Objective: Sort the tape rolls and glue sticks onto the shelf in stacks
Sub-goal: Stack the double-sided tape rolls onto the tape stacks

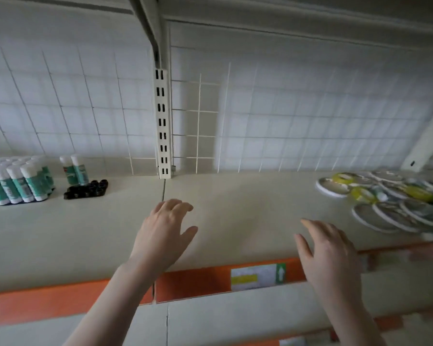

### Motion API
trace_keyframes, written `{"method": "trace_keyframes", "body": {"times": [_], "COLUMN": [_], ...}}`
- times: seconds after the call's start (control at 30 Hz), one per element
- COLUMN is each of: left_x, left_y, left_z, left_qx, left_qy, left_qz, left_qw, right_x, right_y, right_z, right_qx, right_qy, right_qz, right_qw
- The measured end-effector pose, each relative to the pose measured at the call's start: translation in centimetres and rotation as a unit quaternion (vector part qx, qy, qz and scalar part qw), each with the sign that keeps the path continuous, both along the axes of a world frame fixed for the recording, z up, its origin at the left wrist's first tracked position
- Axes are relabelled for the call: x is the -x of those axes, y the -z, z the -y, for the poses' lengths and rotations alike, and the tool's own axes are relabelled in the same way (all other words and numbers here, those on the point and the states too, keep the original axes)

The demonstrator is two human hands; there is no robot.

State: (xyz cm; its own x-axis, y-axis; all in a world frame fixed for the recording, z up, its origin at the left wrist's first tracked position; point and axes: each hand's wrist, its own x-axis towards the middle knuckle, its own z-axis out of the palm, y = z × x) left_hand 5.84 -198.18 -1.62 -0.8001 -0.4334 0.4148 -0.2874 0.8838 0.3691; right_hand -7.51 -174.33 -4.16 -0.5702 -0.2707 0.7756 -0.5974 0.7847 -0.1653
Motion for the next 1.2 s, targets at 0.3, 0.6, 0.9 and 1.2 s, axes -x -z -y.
{"method": "trace_keyframes", "body": {"times": [0.3, 0.6, 0.9, 1.2], "left_x": [15.2, 24.7, 27.4, 27.6], "left_y": [0.4, -1.1, -0.5, -0.7], "left_z": [-12.9, -21.4, -23.5, -23.0], "left_qx": [-0.015, -0.018, -0.018, -0.016], "left_qy": [-0.023, -0.014, 0.004, 0.002], "left_qz": [-0.038, -0.019, 0.009, 0.009], "left_qw": [0.999, 1.0, 1.0, 1.0], "right_x": [15.2, 25.2, 26.1, 24.8], "right_y": [-0.7, -2.4, -1.4, -0.5], "right_z": [-12.8, -20.6, -22.3, -22.1], "right_qx": [0.01, 0.007, -0.037, -0.126], "right_qy": [-0.05, -0.083, -0.18, -0.286], "right_qz": [-0.023, 0.044, 0.044, 0.077], "right_qw": [0.998, 0.996, 0.982, 0.947]}}
